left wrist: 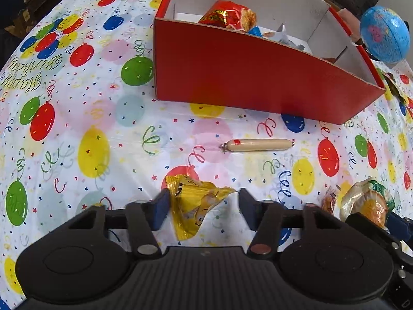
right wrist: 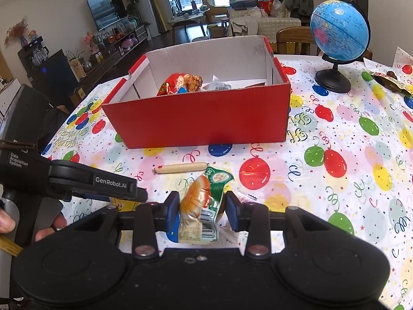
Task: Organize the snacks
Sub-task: 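Carry the M&M bag and bread packet over the red box and lower them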
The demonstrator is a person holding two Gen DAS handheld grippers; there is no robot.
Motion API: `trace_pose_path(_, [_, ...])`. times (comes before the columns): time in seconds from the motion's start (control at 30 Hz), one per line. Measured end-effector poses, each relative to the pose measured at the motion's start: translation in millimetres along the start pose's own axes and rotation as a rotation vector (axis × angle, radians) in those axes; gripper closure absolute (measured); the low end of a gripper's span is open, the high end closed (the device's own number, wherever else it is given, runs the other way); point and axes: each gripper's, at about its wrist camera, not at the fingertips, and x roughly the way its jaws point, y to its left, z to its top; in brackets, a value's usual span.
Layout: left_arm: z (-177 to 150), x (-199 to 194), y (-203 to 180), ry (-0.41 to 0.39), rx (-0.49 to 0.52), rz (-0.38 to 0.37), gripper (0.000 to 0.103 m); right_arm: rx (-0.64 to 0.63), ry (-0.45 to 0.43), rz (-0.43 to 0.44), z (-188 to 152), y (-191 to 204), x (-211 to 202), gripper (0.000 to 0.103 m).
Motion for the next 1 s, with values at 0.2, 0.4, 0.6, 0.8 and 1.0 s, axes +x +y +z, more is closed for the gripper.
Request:
trace_pose_path(0.2, [-3.4,-2.3,1.3,-0.013,-0.009,0.028,0.070,0.000,0.001,-0.001,0.0,-1.3,1.6,0.066])
trace_pose_path(0.4, [-2.8,-18.0,4.9,-0.038,-0.017,0.023,0.070,0.007,-0.007,0.000,-2.5,-0.7,-3.4,0.066])
trace_pose_path(0.6, [-7.2,-49.5,6.5,-0.069,-0.007,0.012,0.070,0.018,-0.049,0.000,-2.5,3.2,-21.2,0.066])
trace_pose_path(0.8, [-9.1,-90.5,4.6,-0.160,0.020,-0.004,0.070,0.020,-0.114,0.002,-0.1,12.3,-47.3,0.066])
trace_pose_path(1.0, [-6.1,-129.7,-4.7,-0.250,0.075,-0.039,0.070,0.009,-0.176,0.003,11.5,22.7,-70.9,0.066])
